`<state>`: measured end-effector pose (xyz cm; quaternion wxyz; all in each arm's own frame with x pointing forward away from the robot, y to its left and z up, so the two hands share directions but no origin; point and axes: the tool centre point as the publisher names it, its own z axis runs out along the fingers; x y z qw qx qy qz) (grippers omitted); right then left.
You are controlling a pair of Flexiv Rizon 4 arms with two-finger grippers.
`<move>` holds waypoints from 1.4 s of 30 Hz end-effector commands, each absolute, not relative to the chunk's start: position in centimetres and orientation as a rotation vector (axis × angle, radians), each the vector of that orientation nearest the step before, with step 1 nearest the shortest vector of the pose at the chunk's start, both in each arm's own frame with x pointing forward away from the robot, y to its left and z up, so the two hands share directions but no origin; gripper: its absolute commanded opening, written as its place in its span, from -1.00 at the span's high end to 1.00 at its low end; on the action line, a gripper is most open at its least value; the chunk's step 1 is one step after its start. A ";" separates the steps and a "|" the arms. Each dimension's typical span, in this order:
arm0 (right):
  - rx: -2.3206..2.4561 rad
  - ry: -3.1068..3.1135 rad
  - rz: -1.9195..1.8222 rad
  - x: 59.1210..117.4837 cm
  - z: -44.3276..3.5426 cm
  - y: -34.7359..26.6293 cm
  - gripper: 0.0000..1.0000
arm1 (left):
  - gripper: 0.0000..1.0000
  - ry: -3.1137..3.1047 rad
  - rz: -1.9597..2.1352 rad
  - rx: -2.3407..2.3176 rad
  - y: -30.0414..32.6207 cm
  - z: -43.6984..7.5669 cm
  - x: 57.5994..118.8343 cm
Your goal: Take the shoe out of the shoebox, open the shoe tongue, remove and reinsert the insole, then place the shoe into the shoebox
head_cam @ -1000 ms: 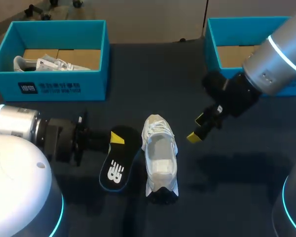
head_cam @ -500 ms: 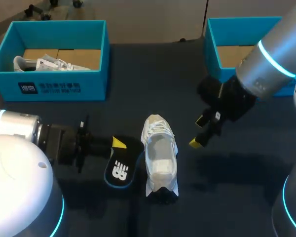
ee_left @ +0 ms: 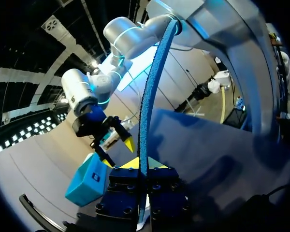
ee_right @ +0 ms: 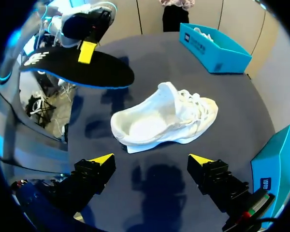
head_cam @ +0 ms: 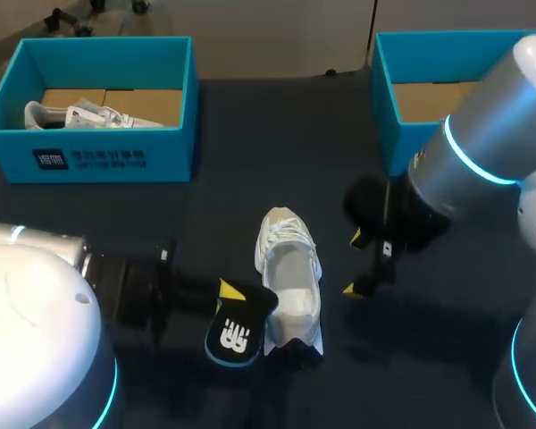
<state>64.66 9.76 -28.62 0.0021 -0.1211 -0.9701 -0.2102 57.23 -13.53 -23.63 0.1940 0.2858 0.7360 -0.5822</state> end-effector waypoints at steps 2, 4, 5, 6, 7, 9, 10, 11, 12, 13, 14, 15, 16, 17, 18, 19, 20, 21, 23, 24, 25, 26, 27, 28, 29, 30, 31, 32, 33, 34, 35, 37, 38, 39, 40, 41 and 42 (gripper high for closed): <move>-0.397 -3.054 -0.687 63.6 -29.4 9.7 -1.00 | 1.00 2.066 -1.667 0.782 -14.2 -23.5 56.7; -0.397 -3.054 -0.687 63.6 -29.4 9.7 -1.00 | 1.00 2.066 -1.667 0.782 -14.2 -23.5 56.7; -0.397 -3.054 -0.687 63.6 -29.4 9.7 -1.00 | 1.00 2.066 -1.667 0.782 -14.2 -23.5 56.7; -0.397 -3.054 -0.687 63.6 -29.4 9.7 -1.00 | 1.00 2.066 -1.667 0.782 -14.2 -23.5 56.7; -0.397 -3.054 -0.687 63.6 -29.4 9.7 -1.00 | 1.00 2.066 -1.667 0.782 -14.2 -23.5 56.7; -0.397 -3.054 -0.687 63.6 -29.4 9.7 -1.00 | 1.00 2.066 -1.667 0.782 -14.2 -23.5 56.7; -0.397 -3.054 -0.687 63.6 -29.4 9.7 -1.00 | 1.00 2.066 -1.667 0.782 -14.2 -23.5 56.7; -0.397 -3.054 -0.687 63.6 -29.4 9.7 -1.00 | 1.00 2.066 -1.667 0.782 -14.2 -23.5 56.7; -0.397 -3.054 -0.687 63.6 -29.4 9.7 -1.00 | 1.00 2.066 -1.667 0.782 -14.2 -23.5 56.7; -0.397 -3.054 -0.687 63.6 -29.4 9.7 -1.00 | 1.00 2.066 -1.667 0.782 -14.2 -23.5 56.7; -0.397 -3.054 -0.687 63.6 -29.4 9.7 -1.00 | 1.00 2.066 -1.667 0.782 -14.2 -23.5 56.7; -0.397 -3.054 -0.687 63.6 -29.4 9.7 -1.00 | 1.00 2.066 -1.667 0.782 -14.2 -23.5 56.7; -0.397 -3.054 -0.687 63.6 -29.4 9.7 -1.00 | 1.00 2.066 -1.667 0.782 -14.2 -23.5 56.7; -0.397 -3.054 -0.687 63.6 -29.4 9.7 -1.00 | 1.00 2.066 -1.667 0.782 -14.2 -23.5 56.7; -0.397 -3.054 -0.687 63.6 -29.4 9.7 -1.00 | 1.00 2.066 -1.667 0.782 -14.2 -23.5 56.7; -0.397 -3.054 -0.687 63.6 -29.4 9.7 -1.00 | 1.00 2.066 -1.667 0.782 -14.2 -23.5 56.7; -0.397 -3.054 -0.687 63.6 -29.4 9.7 -1.00 | 1.00 2.066 -1.667 0.782 -14.2 -23.5 56.7; -0.397 -3.054 -0.687 63.6 -29.4 9.7 -1.00 | 1.00 2.066 -1.667 0.782 -14.2 -23.5 56.7; -0.397 -3.054 -0.687 63.6 -29.4 9.7 -1.00 | 1.00 2.066 -1.667 0.782 -14.2 -23.5 56.7; -0.397 -3.054 -0.687 63.6 -29.4 9.7 -1.00 | 1.00 2.066 -1.667 0.782 -14.2 -23.5 56.7; -0.397 -3.054 -0.687 63.6 -29.4 9.7 -1.00 | 1.00 2.066 -1.667 0.782 -14.2 -23.5 56.7; -0.397 -3.054 -0.687 63.6 -29.4 9.7 -1.00 | 1.00 2.066 -1.667 0.782 -14.2 -23.5 56.7; -0.397 -3.054 -0.687 63.6 -29.4 9.7 -1.00 | 1.00 2.066 -1.667 0.782 -14.2 -23.5 56.7; -0.385 -3.051 -0.697 63.5 -29.4 9.6 -1.00 | 1.00 2.065 -1.672 0.777 -14.2 -23.6 56.7; -0.377 -3.049 -0.687 63.5 -29.6 9.5 -1.00 | 1.00 2.065 -1.696 0.769 -14.4 -23.7 56.5; -0.385 -3.065 -0.658 63.4 -29.8 9.5 -1.00 | 1.00 2.063 -1.699 0.754 -14.5 -23.8 56.4; -0.382 -3.064 -0.666 63.4 -30.0 9.5 -1.00 | 1.00 2.060 -1.709 0.762 -14.6 -23.9 56.1; -0.370 -3.062 -0.678 63.3 -30.2 9.5 -1.00 | 1.00 2.063 -1.730 0.757 -14.8 -24.0 55.9; -0.375 -3.071 -0.640 63.3 -30.4 9.4 -1.00 | 1.00 2.063 -1.731 0.755 -15.0 -24.1 55.8; -0.373 -3.070 -0.645 63.3 -30.5 9.3 -1.00 | 1.00 2.063 -1.731 0.756 -15.0 -24.2 55.7; -0.366 -3.069 -0.655 63.3 -30.7 9.3 -1.00 | 1.00 2.060 -1.733 0.747 -15.2 -24.2 55.6; -0.372 -3.075 -0.629 63.4 -31.1 9.2 -1.00 | 1.00 2.060 -1.737 0.746 -15.4 -24.3 55.3; -0.357 -3.071 -0.645 63.4 -31.3 9.2 -1.00 | 1.00 2.060 -1.738 0.747 -15.5 -24.4 55.2; -0.355 -3.073 -0.645 63.5 -31.4 9.3 -1.00 | 1.00 2.060 -1.737 0.749 -15.6 -24.6 55.1; -0.344 -3.084 -0.645 63.5 -31.6 9.4 -1.00 | 1.00 2.061 -1.737 0.747 -15.6 -24.7 55.1; -0.337 -3.081 -0.653 63.6 -31.6 9.5 -1.00 | 1.00 2.063 -1.739 0.743 -15.7 -24.8 55.2; -0.335 -3.078 -0.656 63.6 -31.8 9.6 -1.00 | 1.00 2.065 -1.737 0.734 -15.7 -25.0 55.4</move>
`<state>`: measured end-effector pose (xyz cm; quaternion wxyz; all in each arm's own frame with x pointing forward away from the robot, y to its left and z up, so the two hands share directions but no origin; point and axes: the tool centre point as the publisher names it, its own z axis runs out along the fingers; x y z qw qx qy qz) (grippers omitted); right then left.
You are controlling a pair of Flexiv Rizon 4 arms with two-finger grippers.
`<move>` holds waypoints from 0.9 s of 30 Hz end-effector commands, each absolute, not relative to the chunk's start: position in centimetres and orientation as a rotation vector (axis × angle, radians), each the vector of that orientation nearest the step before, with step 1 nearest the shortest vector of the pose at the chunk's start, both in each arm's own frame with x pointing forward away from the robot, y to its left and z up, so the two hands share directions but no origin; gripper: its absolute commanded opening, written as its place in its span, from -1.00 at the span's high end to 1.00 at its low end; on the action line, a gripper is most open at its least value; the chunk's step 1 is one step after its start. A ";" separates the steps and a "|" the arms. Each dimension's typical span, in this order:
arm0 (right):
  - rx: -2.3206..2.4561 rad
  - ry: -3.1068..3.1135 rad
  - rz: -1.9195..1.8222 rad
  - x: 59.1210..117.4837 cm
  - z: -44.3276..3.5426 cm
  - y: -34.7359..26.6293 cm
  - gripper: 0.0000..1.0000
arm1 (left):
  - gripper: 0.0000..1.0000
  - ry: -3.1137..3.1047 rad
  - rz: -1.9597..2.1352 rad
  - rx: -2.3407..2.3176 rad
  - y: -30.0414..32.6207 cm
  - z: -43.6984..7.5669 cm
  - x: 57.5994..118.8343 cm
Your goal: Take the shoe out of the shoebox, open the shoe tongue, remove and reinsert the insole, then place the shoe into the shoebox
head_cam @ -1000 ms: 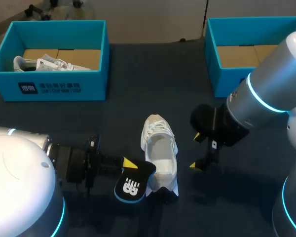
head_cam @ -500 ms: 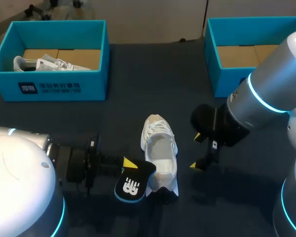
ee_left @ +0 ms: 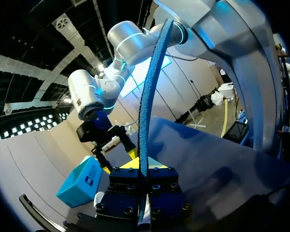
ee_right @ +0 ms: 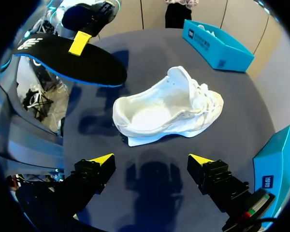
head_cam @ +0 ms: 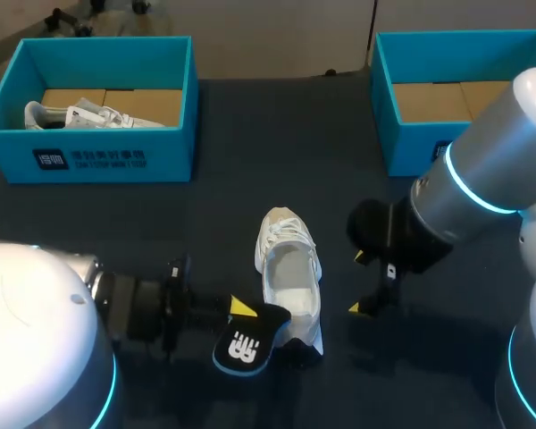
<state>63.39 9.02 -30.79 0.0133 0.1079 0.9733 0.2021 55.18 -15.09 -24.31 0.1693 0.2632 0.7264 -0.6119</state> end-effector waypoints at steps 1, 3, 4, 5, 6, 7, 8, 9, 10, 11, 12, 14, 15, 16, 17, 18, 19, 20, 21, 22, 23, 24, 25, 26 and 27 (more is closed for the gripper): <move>0.331 3.033 0.645 63.7 -32.0 9.7 -1.00 | 1.00 2.065 -1.743 0.729 -15.8 -25.1 55.4; 0.335 3.029 0.635 63.8 -32.1 9.7 -1.00 | 1.00 2.068 -1.746 0.718 -15.9 -25.3 55.6; 0.338 3.025 0.631 63.8 -32.1 9.8 -1.00 | 1.00 2.067 -1.748 0.715 -15.9 -25.4 55.7; 0.349 3.024 0.613 63.8 -32.2 9.9 -1.00 | 1.00 2.061 -1.756 0.707 -16.0 -25.5 55.8; 0.349 3.024 0.613 63.8 -32.2 9.9 -1.00 | 1.00 2.059 -1.765 0.701 -16.0 -25.5 55.8; 0.349 3.024 0.613 63.8 -32.2 9.9 -1.00 | 1.00 2.058 -1.765 0.700 -16.1 -25.5 55.9; 0.349 3.024 0.613 63.8 -32.2 9.9 -1.00 | 1.00 2.057 -1.765 0.700 -16.2 -25.5 56.0; 0.349 3.024 0.613 63.8 -32.2 9.9 -1.00 | 1.00 2.055 -1.766 0.699 -16.2 -25.5 56.1; 0.349 3.024 0.613 63.8 -32.2 9.9 -1.00 | 1.00 2.052 -1.769 0.697 -16.3 -25.6 56.3; 0.349 3.024 0.613 63.8 -32.2 9.9 -1.00 | 1.00 2.051 -1.775 0.695 -16.3 -25.7 56.5; 0.349 3.024 0.613 63.8 -32.2 9.9 -1.00 | 1.00 2.050 -1.776 0.694 -16.4 -25.8 56.7; 0.349 3.024 0.613 63.8 -32.2 9.9 -1.00 | 1.00 2.049 -1.785 0.689 -16.6 -26.1 57.0; 0.349 3.024 0.613 63.8 -32.2 9.9 -1.00 | 1.00 2.049 -1.787 0.687 -16.6 -26.2 57.2; 0.349 3.024 0.613 63.8 -32.2 9.9 -1.00 | 1.00 2.049 -1.788 0.685 -16.7 -26.3 57.3; 0.349 3.024 0.613 63.8 -32.2 9.9 -1.00 | 1.00 2.050 -1.795 0.677 -16.8 -26.4 57.5; 0.349 3.024 0.613 63.8 -32.2 9.9 -1.00 | 1.00 2.050 -1.796 0.676 -16.9 -26.5 57.8; 0.349 3.024 0.613 63.8 -32.2 9.9 -1.00 | 1.00 2.050 -1.796 0.673 -16.9 -26.6 57.9; 0.349 3.024 0.613 63.8 -32.2 9.9 -1.00 | 1.00 2.050 -1.800 0.671 -17.0 -26.7 58.0; 0.349 3.024 0.613 63.8 -32.2 9.9 -1.00 | 1.00 2.049 -1.800 0.671 -17.0 -26.8 58.1; 0.349 3.024 0.613 63.8 -32.2 9.9 -1.00 | 1.00 2.051 -1.802 0.665 -17.1 -26.9 58.3; 0.349 3.024 0.613 63.8 -32.2 9.9 -1.00 | 1.00 2.053 -1.805 0.660 -17.1 -27.0 58.4; 0.349 3.024 0.613 63.8 -32.2 9.9 -1.00 | 1.00 2.055 -1.804 0.659 -17.1 -27.2 58.5; 0.349 3.024 0.613 63.8 -32.2 9.9 -1.00 | 1.00 2.059 -1.803 0.654 -17.1 -27.3 58.6; 0.349 3.024 0.613 63.8 -32.2 9.9 -1.00 | 1.00 2.060 -1.803 0.652 -17.1 -27.5 58.8; 0.349 3.024 0.613 63.8 -32.2 9.9 -1.00 | 1.00 2.065 -1.800 0.646 -17.1 -27.6 58.9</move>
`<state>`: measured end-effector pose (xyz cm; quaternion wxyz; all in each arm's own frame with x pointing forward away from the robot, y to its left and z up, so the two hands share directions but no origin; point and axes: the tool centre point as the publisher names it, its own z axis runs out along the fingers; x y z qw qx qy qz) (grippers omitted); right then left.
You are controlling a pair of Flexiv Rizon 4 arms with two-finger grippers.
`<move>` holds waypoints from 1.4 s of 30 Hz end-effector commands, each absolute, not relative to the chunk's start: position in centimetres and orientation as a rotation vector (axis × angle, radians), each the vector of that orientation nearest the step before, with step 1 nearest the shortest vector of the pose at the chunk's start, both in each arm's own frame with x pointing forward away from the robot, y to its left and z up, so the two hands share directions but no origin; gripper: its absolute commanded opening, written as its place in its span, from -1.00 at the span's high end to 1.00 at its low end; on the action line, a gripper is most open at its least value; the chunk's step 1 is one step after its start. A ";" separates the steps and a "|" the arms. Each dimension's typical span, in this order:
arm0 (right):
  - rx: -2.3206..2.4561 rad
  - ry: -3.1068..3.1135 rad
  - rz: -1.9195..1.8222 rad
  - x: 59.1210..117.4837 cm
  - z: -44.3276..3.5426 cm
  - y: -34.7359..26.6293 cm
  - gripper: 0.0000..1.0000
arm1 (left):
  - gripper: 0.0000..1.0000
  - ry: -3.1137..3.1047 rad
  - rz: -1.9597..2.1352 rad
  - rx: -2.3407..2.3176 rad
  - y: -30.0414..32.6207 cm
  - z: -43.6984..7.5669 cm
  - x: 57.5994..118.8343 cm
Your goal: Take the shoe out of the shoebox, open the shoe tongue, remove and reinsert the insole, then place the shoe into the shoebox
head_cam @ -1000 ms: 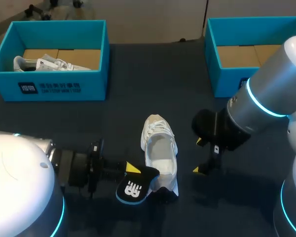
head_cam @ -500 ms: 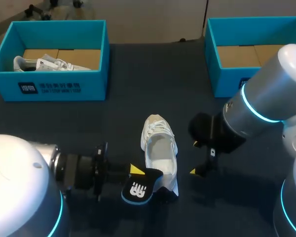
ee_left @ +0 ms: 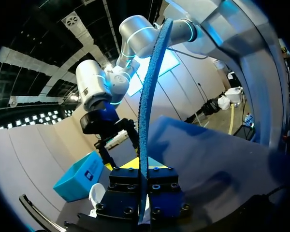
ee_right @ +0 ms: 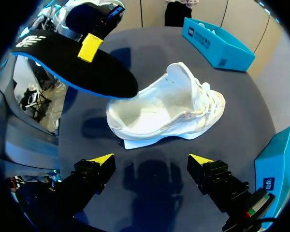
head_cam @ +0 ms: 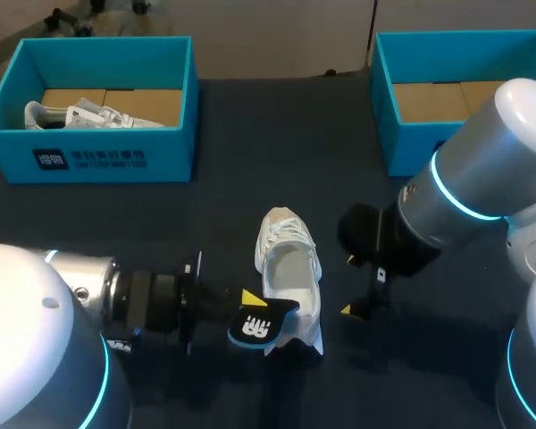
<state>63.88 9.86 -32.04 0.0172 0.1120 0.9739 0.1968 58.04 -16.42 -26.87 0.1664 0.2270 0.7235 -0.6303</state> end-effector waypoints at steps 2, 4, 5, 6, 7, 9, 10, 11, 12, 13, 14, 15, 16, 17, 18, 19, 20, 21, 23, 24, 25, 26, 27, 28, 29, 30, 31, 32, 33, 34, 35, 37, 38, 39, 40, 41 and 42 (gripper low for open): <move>0.349 3.024 0.613 63.8 -32.2 9.9 -1.00 | 1.00 2.070 -1.800 0.642 -17.2 -27.9 59.2; 0.349 3.024 0.613 63.8 -32.2 9.9 -1.00 | 1.00 2.078 -1.797 0.635 -17.3 -28.1 59.5; 0.349 3.024 0.613 63.8 -32.2 9.9 -1.00 | 1.00 2.084 -1.786 0.632 -17.3 -28.2 59.7; 0.349 3.024 0.613 63.8 -32.2 9.9 -1.00 | 1.00 2.085 -1.784 0.629 -17.3 -28.3 59.8; 0.349 3.024 0.613 63.8 -32.2 9.9 -1.00 | 1.00 2.088 -1.776 0.626 -17.3 -28.3 59.9; 0.349 3.024 0.613 63.8 -32.2 9.9 -1.00 | 1.00 2.092 -1.767 0.622 -17.3 -28.5 60.0; 0.349 3.024 0.613 63.8 -32.2 9.9 -1.00 | 1.00 2.095 -1.759 0.623 -17.2 -28.6 60.1; 0.349 3.024 0.613 63.8 -32.2 9.9 -1.00 | 1.00 2.096 -1.759 0.621 -17.2 -28.7 60.2; 0.349 3.024 0.613 63.8 -32.2 9.9 -1.00 | 1.00 2.101 -1.752 0.619 -17.2 -28.8 60.3; 0.349 3.024 0.613 63.8 -32.2 9.9 -1.00 | 1.00 2.105 -1.745 0.618 -17.2 -28.9 60.3; 0.349 3.024 0.613 63.8 -32.2 9.9 -1.00 | 1.00 2.106 -1.745 0.616 -17.1 -29.0 60.4; 0.349 3.024 0.613 63.8 -32.2 9.9 -1.00 | 1.00 2.111 -1.742 0.615 -17.1 -29.1 60.4; 0.349 3.024 0.613 63.8 -32.2 9.9 -1.00 | 1.00 2.116 -1.736 0.616 -17.1 -29.2 60.4; 0.349 3.024 0.613 63.8 -32.2 9.9 -1.00 | 1.00 2.118 -1.735 0.616 -17.1 -29.4 60.4; 0.349 3.024 0.613 63.8 -32.2 9.9 -1.00 | 1.00 2.122 -1.732 0.617 -17.1 -29.5 60.5; 0.349 3.024 0.613 63.8 -32.2 9.9 -1.00 | 1.00 2.125 -1.727 0.618 -17.1 -29.6 60.5; 0.349 3.024 0.613 63.8 -32.2 9.9 -1.00 | 1.00 2.126 -1.725 0.619 -17.1 -29.7 60.5; 0.349 3.024 0.613 63.8 -32.2 9.9 -1.00 | 1.00 2.127 -1.723 0.620 -17.1 -29.8 60.5; 0.349 3.024 0.613 63.8 -32.2 9.9 -1.00 | 1.00 2.127 -1.717 0.626 -17.0 -29.8 60.3; 0.349 3.024 0.613 63.8 -32.2 9.9 -1.00 | 1.00 2.126 -1.717 0.628 -17.0 -29.7 60.2; 0.349 3.024 0.613 63.8 -32.2 9.9 -1.00 | 1.00 2.125 -1.717 0.629 -16.9 -29.6 60.1; 0.349 3.024 0.613 63.8 -32.2 9.9 -1.00 | 1.00 2.122 -1.718 0.631 -16.9 -29.4 60.0; 0.349 3.024 0.613 63.8 -32.2 9.9 -1.00 | 1.00 2.117 -1.721 0.638 -16.9 -29.2 59.9; 0.349 3.024 0.613 63.8 -32.2 9.9 -1.00 | 1.00 2.112 -1.722 0.647 -16.9 -29.1 59.7; 0.349 3.024 0.613 63.8 -32.2 9.9 -1.00 | 1.00 2.109 -1.719 0.654 -16.9 -29.0 59.6; 0.349 3.024 0.613 63.8 -32.2 9.9 -1.00 | 1.00 2.108 -1.718 0.659 -16.9 -28.9 59.5; 0.349 3.024 0.613 63.8 -32.2 9.9 -1.00 | 1.00 2.108 -1.717 0.662 -16.9 -28.9 59.5; 0.349 3.024 0.613 63.8 -32.2 9.9 -1.00 | 1.00 2.109 -1.706 0.670 -17.0 -28.9 59.5; 0.349 3.024 0.613 63.8 -32.2 9.9 -1.00 | 1.00 2.110 -1.704 0.670 -17.0 -29.1 59.6; 0.349 3.024 0.613 63.8 -32.2 9.9 -1.00 | 1.00 2.112 -1.703 0.666 -17.0 -29.2 59.7; 0.349 3.024 0.613 63.8 -32.2 9.9 -1.00 | 1.00 2.119 -1.697 0.659 -17.0 -29.4 59.9; 0.349 3.024 0.613 63.8 -32.2 9.9 -1.00 | 1.00 2.124 -1.691 0.653 -17.0 -29.6 60.0; 0.349 3.024 0.613 63.8 -32.2 9.9 -1.00 | 1.00 2.128 -1.687 0.655 -17.0 -29.7 60.0; 0.349 3.024 0.613 63.8 -32.2 9.9 -1.00 | 1.00 2.128 -1.687 0.655 -17.0 -29.7 60.0; 0.349 3.024 0.613 63.8 -32.2 9.9 -1.00 | 1.00 2.128 -1.687 0.655 -17.0 -29.7 60.0; 0.349 3.024 0.613 63.8 -32.2 9.9 -1.00 | 1.00 2.128 -1.687 0.655 -17.0 -29.7 60.0; 0.349 3.024 0.613 63.8 -32.2 9.9 -1.00 | 1.00 2.128 -1.687 0.655 -17.0 -29.7 60.0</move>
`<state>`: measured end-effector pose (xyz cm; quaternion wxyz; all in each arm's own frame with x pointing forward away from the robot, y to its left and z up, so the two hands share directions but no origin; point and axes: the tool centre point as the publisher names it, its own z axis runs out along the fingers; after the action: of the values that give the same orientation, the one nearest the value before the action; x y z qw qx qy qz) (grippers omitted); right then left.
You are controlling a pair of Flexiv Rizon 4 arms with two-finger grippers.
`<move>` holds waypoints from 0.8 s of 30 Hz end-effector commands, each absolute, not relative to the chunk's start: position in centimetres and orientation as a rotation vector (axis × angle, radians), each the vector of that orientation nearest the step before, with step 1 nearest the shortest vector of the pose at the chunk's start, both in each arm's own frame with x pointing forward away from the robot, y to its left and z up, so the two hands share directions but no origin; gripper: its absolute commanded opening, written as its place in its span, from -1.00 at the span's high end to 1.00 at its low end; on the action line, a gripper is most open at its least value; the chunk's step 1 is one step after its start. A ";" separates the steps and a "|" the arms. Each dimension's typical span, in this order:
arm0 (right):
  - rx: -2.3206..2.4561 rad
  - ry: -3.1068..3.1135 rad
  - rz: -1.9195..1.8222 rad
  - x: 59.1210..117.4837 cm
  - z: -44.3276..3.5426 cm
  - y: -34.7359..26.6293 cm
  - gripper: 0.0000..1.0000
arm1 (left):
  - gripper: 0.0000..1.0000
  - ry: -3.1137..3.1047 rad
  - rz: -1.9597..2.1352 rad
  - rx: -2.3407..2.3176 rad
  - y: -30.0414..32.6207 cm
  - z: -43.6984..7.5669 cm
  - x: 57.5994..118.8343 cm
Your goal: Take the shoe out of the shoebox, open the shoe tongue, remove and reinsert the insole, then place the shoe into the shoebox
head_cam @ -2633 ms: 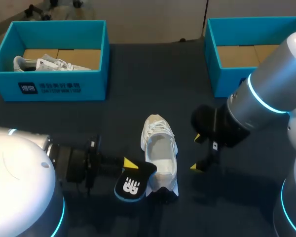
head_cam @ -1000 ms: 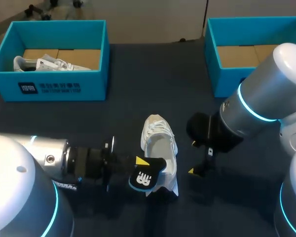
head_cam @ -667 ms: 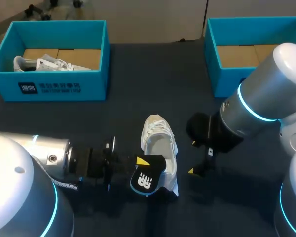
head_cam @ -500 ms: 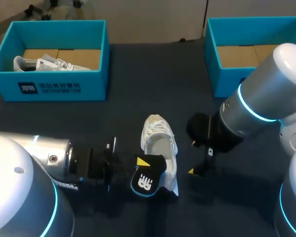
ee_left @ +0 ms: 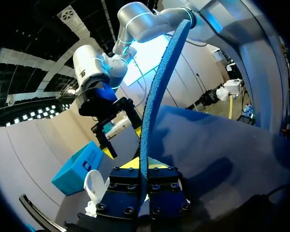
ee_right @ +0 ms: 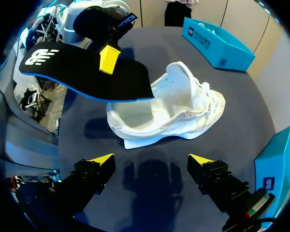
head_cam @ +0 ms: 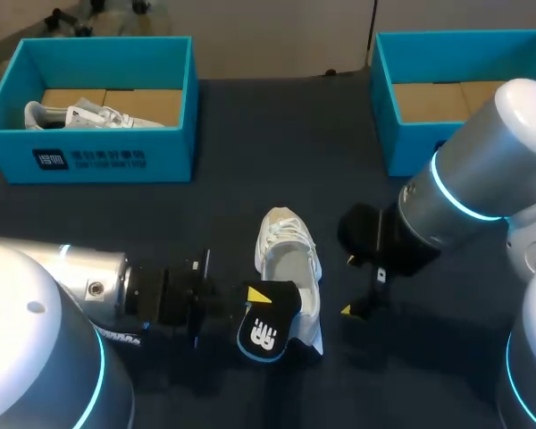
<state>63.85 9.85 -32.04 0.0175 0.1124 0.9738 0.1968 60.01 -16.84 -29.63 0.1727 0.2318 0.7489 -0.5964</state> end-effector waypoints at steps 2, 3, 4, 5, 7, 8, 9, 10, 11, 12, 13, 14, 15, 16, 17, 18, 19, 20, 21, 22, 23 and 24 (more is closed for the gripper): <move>0.349 3.024 0.613 63.8 -32.2 9.9 -1.00 | 1.00 2.128 -1.687 0.655 -17.0 -29.7 60.0; 0.349 3.024 0.613 63.8 -32.2 9.9 -1.00 | 1.00 2.128 -1.687 0.655 -17.0 -29.7 60.0; 0.349 3.024 0.613 63.8 -32.2 9.9 -1.00 | 1.00 2.128 -1.687 0.655 -17.0 -29.7 60.0; 0.349 3.024 0.613 63.8 -32.2 9.9 -1.00 | 1.00 2.128 -1.687 0.655 -17.0 -29.7 60.0; 0.349 3.024 0.613 63.8 -32.2 9.9 -1.00 | 1.00 2.128 -1.687 0.655 -17.0 -29.7 60.0; 0.349 3.024 0.613 63.8 -32.2 9.9 -1.00 | 1.00 2.128 -1.687 0.655 -17.0 -29.7 60.0; 0.349 3.024 0.613 63.8 -32.2 9.9 -1.00 | 1.00 2.128 -1.687 0.655 -17.0 -29.7 60.0; 0.349 3.024 0.613 63.8 -32.2 9.9 -1.00 | 1.00 2.128 -1.687 0.655 -17.0 -29.7 60.0; 0.349 3.024 0.613 63.8 -32.2 9.9 -1.00 | 1.00 2.129 -1.684 0.657 -17.1 -29.8 60.0; 0.349 3.024 0.613 63.8 -32.2 9.9 -1.00 | 1.00 2.143 -1.673 0.648 -17.2 -30.4 60.1; 0.349 3.024 0.613 63.8 -32.2 9.9 -1.00 | 1.00 2.140 -1.675 0.652 -17.2 -30.3 60.0; 0.349 3.024 0.613 63.8 -32.2 9.9 -1.00 | 1.00 2.138 -1.677 0.654 -17.2 -30.1 59.9; 0.349 3.024 0.613 63.8 -32.2 9.9 -1.00 | 1.00 2.135 -1.680 0.658 -17.2 -30.0 59.7; 0.349 3.024 0.613 63.8 -32.2 9.9 -1.00 | 1.00 2.132 -1.681 0.660 -17.2 -29.9 59.7; 0.349 3.024 0.613 63.8 -32.2 9.9 -1.00 | 1.00 2.131 -1.682 0.661 -17.2 -29.8 59.6; 0.349 3.024 0.613 63.8 -32.2 9.9 -1.00 | 1.00 2.128 -1.683 0.662 -17.2 -29.7 59.6; 0.349 3.024 0.613 63.8 -32.2 9.9 -1.00 | 1.00 2.123 -1.692 0.663 -17.2 -29.6 59.6; 0.349 3.024 0.613 63.8 -32.2 9.9 -1.00 | 1.00 2.121 -1.693 0.663 -17.2 -29.5 59.5; 0.349 3.024 0.613 63.8 -32.2 9.9 -1.00 | 1.00 2.116 -1.698 0.665 -17.2 -29.3 59.4; 0.349 3.024 0.613 63.8 -32.2 9.9 -1.00 | 1.00 2.110 -1.710 0.664 -17.2 -29.2 59.2; 0.349 3.024 0.613 63.8 -32.2 9.9 -1.00 | 1.00 2.107 -1.716 0.665 -17.2 -29.0 59.1; 0.349 3.024 0.613 63.8 -32.2 9.9 -1.00 | 1.00 2.102 -1.718 0.668 -17.2 -28.7 59.0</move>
<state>63.90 9.90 -32.09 0.0172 0.1120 0.9739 0.1969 59.29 -17.61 -29.17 0.1699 0.2352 0.7407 -0.6060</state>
